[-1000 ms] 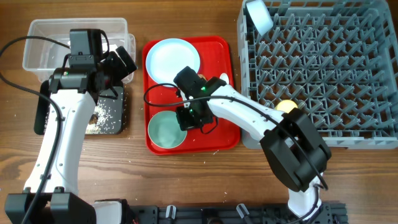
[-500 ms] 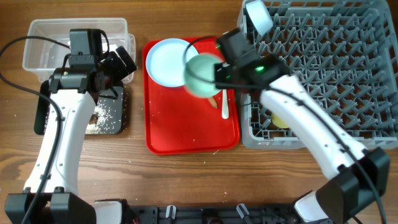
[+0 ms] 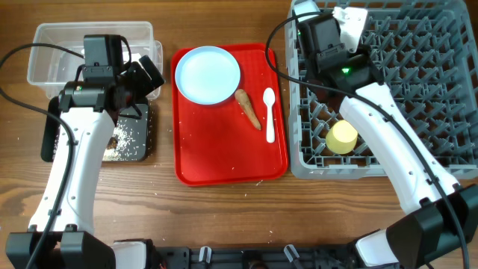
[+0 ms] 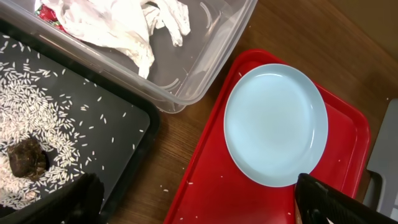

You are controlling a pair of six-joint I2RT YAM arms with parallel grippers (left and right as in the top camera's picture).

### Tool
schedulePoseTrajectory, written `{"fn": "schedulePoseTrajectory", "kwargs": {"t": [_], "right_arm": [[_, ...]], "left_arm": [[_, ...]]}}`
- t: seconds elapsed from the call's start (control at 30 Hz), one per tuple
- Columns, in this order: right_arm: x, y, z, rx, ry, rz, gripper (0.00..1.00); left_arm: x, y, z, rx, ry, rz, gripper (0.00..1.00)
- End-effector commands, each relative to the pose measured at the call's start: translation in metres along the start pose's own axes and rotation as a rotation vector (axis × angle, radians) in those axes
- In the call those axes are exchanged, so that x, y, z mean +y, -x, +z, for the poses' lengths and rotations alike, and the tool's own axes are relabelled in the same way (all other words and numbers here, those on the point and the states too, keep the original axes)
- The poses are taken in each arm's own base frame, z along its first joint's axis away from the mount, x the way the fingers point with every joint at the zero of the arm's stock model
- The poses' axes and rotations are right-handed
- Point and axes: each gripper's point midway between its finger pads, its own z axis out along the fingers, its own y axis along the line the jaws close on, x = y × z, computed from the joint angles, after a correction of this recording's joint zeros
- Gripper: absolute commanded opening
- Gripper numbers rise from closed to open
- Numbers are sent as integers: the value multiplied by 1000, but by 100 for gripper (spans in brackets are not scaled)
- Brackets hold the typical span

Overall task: Sort waste into correct bins and load items into the dishwasher rack
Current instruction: 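Grasp the green bowl rim and carry it into the rack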

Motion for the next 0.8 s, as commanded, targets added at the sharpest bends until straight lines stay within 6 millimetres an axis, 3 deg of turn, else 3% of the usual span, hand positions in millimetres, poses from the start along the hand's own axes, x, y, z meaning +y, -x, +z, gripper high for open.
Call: {"fn": "schedulePoseTrajectory", "kwargs": {"t": [0.0,0.23,0.37,0.53,0.77], "right_arm": [[-16,10,2,-42,-122,-96,4],[10,-2,39,-15,-233,-363,4],[29,-23,63,40,-271,-585,4],[25,-29,72,57,-415,-689,4],[41,-27,74,37,-367,-712,4]], "left_arm": [[-3,7,-6,-21,-12,-10,100],[-2,6,-6,-21,-12,-10,100],[-2,6,-6,-21,-12,-10,100],[-2,6,-6,-21,-12,-10,100],[-3,7,-6,-21,-12,-10,100]]}}
